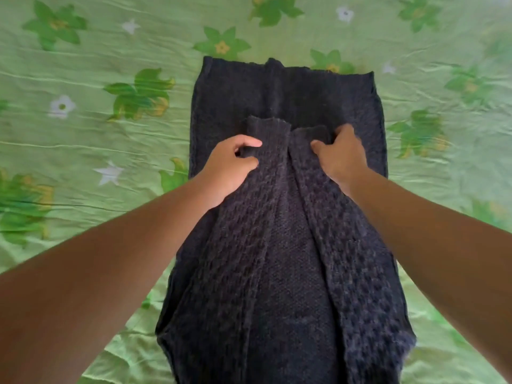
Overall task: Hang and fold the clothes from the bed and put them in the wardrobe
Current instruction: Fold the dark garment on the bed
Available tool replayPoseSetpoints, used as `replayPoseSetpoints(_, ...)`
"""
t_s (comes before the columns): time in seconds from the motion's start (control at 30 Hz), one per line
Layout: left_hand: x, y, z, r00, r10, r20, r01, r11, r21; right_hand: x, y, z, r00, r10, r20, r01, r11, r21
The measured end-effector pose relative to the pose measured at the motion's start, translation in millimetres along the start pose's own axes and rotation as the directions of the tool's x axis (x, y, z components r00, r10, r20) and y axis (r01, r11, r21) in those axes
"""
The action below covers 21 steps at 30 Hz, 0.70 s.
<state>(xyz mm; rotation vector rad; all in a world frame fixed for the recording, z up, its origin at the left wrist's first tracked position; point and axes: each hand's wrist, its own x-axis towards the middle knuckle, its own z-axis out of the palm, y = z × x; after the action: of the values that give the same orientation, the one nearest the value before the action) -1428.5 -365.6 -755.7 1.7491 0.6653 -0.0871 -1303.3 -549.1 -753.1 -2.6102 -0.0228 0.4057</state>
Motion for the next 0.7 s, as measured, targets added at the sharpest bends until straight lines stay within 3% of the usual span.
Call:
replayPoseSetpoints(0.07,9.3,6.4,4.3,1.000,-0.006,-0.016,0.005,1.000,-0.020,3.3,8.6,-1.5,0.983,0.032,0.182,-0.061,0.986,0.154)
replayPoseSetpoints(0.2,22.4,16.2,8.4,0.997,0.059,-0.057,-0.059,0.998,-0.015,12.3,18.1,-13.6,0.999,0.021,0.033,-0.031,0.928,0.371)
replayPoseSetpoints(0.23,25.5,17.2,8.7,0.996,0.079,-0.050,-0.078,0.996,0.034,16.7,22.2,-16.8,1.000,0.009,0.014,-0.014,0.936,0.353)
replayPoseSetpoints(0.3,28.5,15.0,8.5,0.993,0.119,0.003,-0.113,0.935,0.338,19.5,31.6,-19.1,0.999,-0.026,0.044,0.024,0.998,0.050)
replayPoseSetpoints(0.37,14.9,8.2,9.4,0.977,0.204,0.061,-0.193,0.726,0.660,7.4,42.1,-18.8,0.993,-0.114,0.011,0.112,0.946,-0.305)
replayPoseSetpoints(0.4,0.3,2.3,11.1,0.951,0.292,0.104,-0.268,0.607,0.748,-6.3,45.7,-18.4,0.977,-0.213,-0.023,0.188,0.903,-0.386)
replayPoseSetpoints(0.47,-40.9,-15.1,18.2,0.883,0.400,0.244,-0.413,0.419,0.809,-45.0,59.1,-13.8,0.910,-0.415,0.020,0.378,0.808,-0.451)
replayPoseSetpoints(0.5,-65.7,-28.6,22.6,0.874,0.386,0.297,-0.441,0.368,0.818,-68.0,70.2,-8.6,0.883,-0.462,0.080,0.443,0.768,-0.461)
replayPoseSetpoints(0.6,-143.7,-84.6,32.9,0.908,0.258,0.330,-0.397,0.278,0.875,-144.8,117.9,9.3,0.862,-0.445,0.244,0.505,0.711,-0.490)
replayPoseSetpoints(0.7,-202.7,-131.2,33.1,0.929,0.209,0.305,-0.349,0.221,0.911,-217.9,174.3,21.4,0.835,-0.460,0.302,0.550,0.671,-0.498)
